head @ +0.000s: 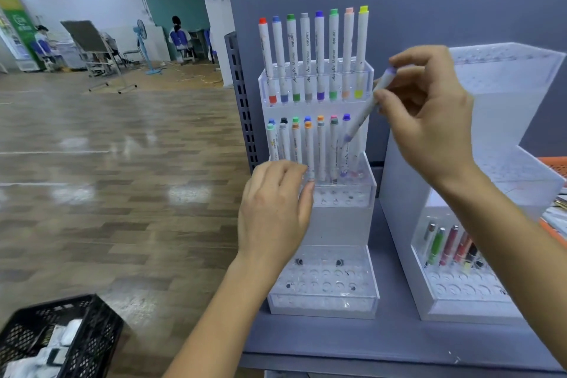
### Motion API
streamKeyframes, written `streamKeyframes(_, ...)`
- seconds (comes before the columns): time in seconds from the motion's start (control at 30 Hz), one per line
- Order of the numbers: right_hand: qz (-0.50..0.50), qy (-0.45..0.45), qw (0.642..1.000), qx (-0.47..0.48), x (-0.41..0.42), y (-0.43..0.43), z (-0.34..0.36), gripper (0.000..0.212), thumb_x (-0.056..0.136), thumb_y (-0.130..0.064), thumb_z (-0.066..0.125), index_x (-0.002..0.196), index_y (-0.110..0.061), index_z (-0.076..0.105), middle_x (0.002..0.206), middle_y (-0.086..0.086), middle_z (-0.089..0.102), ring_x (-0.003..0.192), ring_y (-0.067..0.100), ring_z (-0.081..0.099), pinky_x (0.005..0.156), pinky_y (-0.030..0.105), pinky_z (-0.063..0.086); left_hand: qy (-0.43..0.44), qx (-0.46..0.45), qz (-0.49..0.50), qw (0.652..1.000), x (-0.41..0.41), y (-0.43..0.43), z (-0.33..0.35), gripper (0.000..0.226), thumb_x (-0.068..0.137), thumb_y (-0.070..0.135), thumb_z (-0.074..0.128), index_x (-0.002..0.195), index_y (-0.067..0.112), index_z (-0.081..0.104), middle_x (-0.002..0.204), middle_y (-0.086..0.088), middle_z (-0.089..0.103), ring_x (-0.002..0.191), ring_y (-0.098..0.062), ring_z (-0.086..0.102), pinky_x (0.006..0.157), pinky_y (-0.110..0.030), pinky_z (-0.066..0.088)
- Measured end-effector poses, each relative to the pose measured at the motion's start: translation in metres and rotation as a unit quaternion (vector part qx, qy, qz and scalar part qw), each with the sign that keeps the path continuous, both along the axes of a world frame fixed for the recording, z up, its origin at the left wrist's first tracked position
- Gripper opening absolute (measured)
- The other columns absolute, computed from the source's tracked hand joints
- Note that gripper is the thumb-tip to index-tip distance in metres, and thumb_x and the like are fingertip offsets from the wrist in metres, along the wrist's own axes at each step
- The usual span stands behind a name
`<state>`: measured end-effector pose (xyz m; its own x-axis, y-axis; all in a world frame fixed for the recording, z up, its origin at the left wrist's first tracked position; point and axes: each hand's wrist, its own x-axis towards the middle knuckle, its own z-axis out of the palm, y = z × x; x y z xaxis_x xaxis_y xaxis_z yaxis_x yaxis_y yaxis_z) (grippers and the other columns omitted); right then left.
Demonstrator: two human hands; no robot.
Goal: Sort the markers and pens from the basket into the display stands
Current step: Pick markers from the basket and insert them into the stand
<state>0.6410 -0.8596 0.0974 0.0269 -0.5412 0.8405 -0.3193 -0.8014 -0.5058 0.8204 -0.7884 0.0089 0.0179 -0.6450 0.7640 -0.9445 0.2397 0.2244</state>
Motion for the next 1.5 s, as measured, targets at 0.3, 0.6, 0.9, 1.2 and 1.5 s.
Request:
streamKeyframes(0.3,-0.041,0.108,0.993,-0.029,0.008,-0.008,-0.007,0.024,0.084,-0.005,0.064,0.108,-0.004,0.056,0.083,-0.004,0.058,0.07,0.009,0.057,0.069,0.007,0.045,-0.017,0.027,-0.01,0.999,0.005,0.006,-0.009,0.032,0.09,0.025,0.048,0.112,0.009,0.065,0.109,-0.005,0.065,0.103,-0.022,0.06,0.092,-0.031,0.047)
streamKeyframes(0.6,-0.043,0.183,0.982,0.001,0.012,-0.011,-0.022,0.025,0.082,-0.006,0.069,0.104,-0.007,0.058,0.079,0.0,0.063,0.067,0.02,0.062,0.071,0.044,0.054,-0.007,0.038,-0.011,0.999,0.005,0.007,-0.009,0.029,0.087,0.021,0.049,0.11,0.011,0.064,0.108,-0.003,0.065,0.101,-0.022,0.059,0.088,-0.033,0.051)
streamKeyframes(0.9,-0.08,0.217,0.972,0.04,0.018,-0.011,-0.04,0.027,0.083,-0.013,0.071,0.106,-0.009,0.057,0.08,-0.002,0.059,0.071,0.019,0.057,0.072,0.042,0.052,0.009,0.033,-0.012,0.999,0.005,0.006,-0.009,0.028,0.086,0.018,0.051,0.11,0.012,0.065,0.105,-0.002,0.064,0.1,-0.02,0.058,0.085,-0.029,0.049)
streamKeyframes(1.2,-0.048,0.05,0.987,0.147,0.001,0.017,-0.055,0.041,0.088,-0.007,0.06,0.127,-0.017,0.05,0.097,-0.006,0.065,0.082,-0.002,0.062,0.081,0.017,0.05,0.133,0.158,-0.064,0.976,0.01,0.021,0.018,0.03,0.095,0.027,0.053,0.123,0.02,0.061,0.119,0.014,0.058,0.108,0.006,0.047,0.091,0.001,0.028)
streamKeyframes(1.5,-0.037,-0.147,0.961,0.231,-0.057,0.089,-0.078,0.024,0.088,-0.028,0.052,0.11,-0.034,0.058,0.111,-0.009,0.067,0.108,0.005,0.062,0.095,0.029,0.049,0.414,0.092,-0.148,0.893,-0.023,0.059,0.028,0.023,0.088,0.04,0.049,0.104,0.033,0.066,0.099,0.019,0.07,0.1,0.004,0.062,0.084,-0.012,0.047)
